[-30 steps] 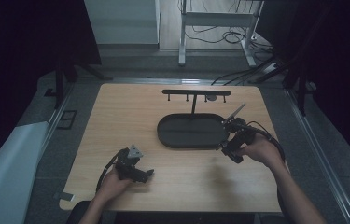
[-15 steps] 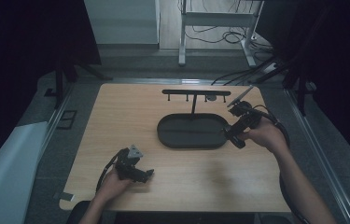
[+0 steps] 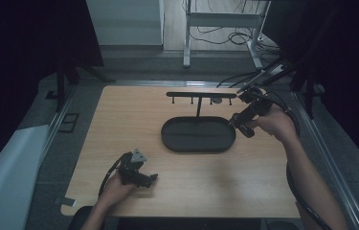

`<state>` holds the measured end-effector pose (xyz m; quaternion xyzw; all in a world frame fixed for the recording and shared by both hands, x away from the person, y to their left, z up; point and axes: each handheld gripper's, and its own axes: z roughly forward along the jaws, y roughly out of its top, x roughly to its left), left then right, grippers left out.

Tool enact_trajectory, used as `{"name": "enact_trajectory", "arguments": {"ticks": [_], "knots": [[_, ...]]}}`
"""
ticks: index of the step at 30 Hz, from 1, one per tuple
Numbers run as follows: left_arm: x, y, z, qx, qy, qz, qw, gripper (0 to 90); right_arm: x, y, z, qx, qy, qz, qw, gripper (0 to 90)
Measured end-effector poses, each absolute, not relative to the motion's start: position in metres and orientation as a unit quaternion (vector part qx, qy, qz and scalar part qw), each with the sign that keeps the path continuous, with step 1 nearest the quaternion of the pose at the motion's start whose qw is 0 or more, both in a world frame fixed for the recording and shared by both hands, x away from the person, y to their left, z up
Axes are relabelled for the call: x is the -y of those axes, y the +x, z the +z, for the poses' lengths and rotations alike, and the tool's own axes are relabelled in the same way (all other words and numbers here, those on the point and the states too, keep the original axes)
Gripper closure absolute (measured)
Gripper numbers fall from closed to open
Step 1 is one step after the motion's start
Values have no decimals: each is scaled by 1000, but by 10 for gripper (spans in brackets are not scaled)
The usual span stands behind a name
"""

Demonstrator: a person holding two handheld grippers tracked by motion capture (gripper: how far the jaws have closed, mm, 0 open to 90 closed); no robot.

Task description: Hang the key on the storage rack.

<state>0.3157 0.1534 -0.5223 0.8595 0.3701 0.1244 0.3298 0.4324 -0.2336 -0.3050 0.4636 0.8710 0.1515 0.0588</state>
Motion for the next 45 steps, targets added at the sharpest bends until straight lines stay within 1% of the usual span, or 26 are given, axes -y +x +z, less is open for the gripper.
{"name": "enact_trajectory", "arguments": {"ticks": [20, 31, 40, 45], "knots": [[-153, 316, -522, -369, 860, 125, 330, 0, 231, 460, -268, -855, 489, 161, 69, 485], [-153, 316, -522, -369, 860, 124, 330, 0, 222, 471, -256, -852, 492, 161, 75, 485], [-153, 316, -523, -369, 860, 125, 330, 0, 223, 480, -253, -844, 508, 152, 88, 485], [-153, 316, -522, -369, 860, 125, 330, 0, 234, 485, -260, -832, 526, 147, 94, 485]]}}
